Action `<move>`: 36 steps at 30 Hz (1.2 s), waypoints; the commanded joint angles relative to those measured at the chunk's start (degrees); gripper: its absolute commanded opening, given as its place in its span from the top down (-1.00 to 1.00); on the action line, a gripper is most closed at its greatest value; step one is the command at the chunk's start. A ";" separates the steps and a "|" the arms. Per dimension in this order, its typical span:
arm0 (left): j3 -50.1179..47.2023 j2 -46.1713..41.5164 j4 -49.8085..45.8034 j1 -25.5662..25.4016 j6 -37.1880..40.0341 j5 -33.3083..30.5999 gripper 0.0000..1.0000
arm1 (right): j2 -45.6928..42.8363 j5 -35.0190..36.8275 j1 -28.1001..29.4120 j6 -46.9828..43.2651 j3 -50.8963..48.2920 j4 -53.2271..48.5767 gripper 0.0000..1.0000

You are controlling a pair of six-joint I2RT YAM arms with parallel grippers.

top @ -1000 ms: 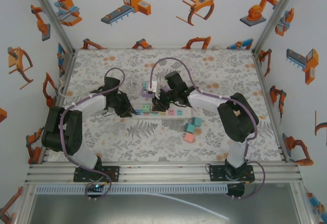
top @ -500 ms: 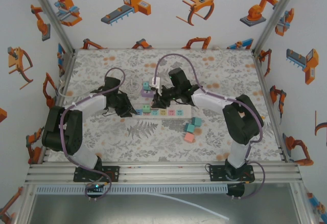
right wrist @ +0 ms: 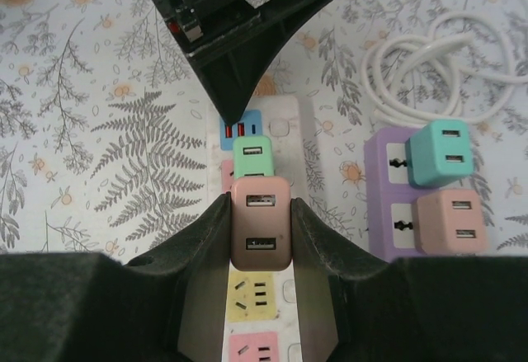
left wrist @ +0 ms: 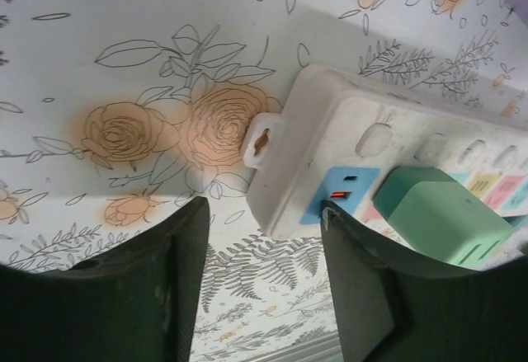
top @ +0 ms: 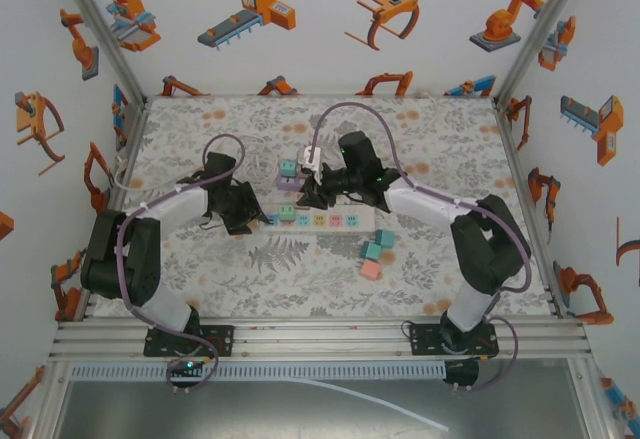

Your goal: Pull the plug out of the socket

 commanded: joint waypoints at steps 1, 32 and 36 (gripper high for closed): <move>-1.75 -2.02 -5.98 -0.39 0.88 -6.43 -0.15 | -4.63 3.18 -0.23 6.29 -2.79 9.78 1.00; -2.27 -39.93 -0.72 -1.09 11.81 10.08 -0.94 | -34.68 46.40 8.67 85.29 -27.46 7.25 1.00; -1.58 -39.33 -0.35 -1.48 12.68 13.22 -0.94 | -33.64 47.08 9.94 86.98 -28.92 5.41 1.00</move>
